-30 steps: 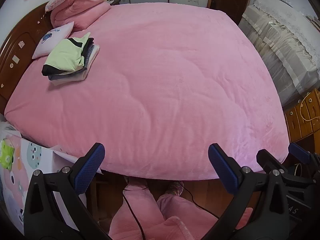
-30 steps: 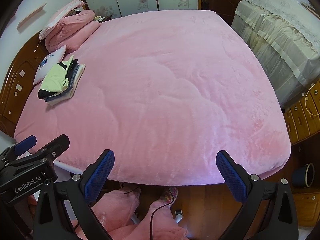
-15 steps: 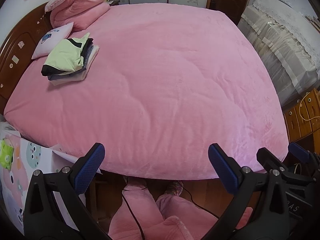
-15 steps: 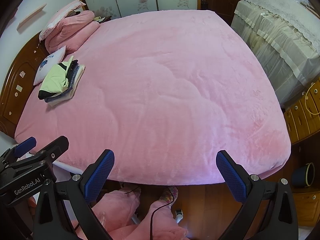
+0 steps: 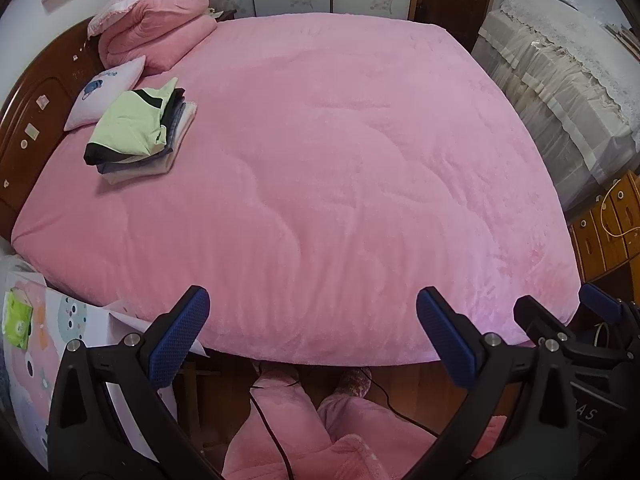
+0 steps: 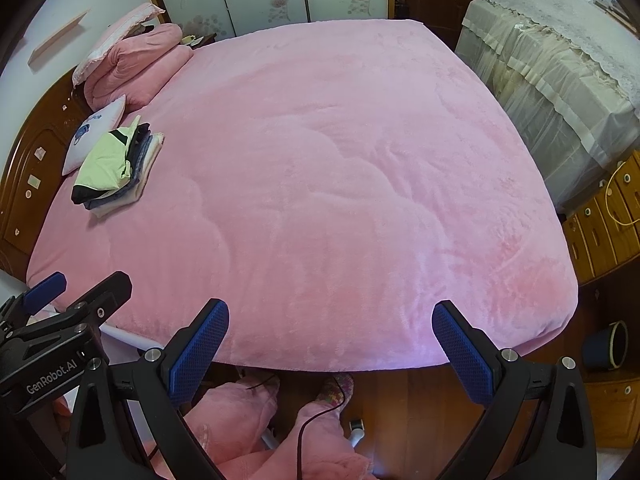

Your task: Fold large clothes

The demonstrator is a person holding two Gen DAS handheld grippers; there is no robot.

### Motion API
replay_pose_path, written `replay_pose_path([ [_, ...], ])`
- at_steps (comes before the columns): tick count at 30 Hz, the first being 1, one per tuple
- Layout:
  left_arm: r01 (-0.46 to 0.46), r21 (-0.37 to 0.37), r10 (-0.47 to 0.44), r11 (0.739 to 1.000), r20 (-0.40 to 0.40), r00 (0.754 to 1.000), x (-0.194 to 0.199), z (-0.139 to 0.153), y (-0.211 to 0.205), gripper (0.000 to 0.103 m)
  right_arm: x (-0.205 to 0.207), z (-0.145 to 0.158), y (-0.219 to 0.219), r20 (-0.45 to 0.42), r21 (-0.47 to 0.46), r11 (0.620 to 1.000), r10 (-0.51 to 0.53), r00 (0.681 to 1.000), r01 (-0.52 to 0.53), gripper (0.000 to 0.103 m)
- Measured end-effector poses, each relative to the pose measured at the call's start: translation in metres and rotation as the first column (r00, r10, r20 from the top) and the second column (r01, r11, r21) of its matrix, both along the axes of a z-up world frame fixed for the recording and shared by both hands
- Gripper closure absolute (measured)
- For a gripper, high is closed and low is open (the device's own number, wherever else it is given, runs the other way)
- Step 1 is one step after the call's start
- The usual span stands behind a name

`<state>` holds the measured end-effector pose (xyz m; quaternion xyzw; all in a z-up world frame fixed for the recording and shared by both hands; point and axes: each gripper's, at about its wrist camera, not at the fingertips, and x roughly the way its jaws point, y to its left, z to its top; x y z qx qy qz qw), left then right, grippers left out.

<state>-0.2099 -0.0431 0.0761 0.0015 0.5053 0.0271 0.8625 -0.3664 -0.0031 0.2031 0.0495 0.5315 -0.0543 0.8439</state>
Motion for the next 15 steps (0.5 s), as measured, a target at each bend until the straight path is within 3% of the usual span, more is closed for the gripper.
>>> replay_pose_path([
  [15,-0.003,0.03,0.003,1.0,0.018,1.0,-0.002,0.007,-0.004,0.0,-0.002,0.003,0.016,-0.002,-0.028,1.0,-0.007,1.0,0.006,0.0],
])
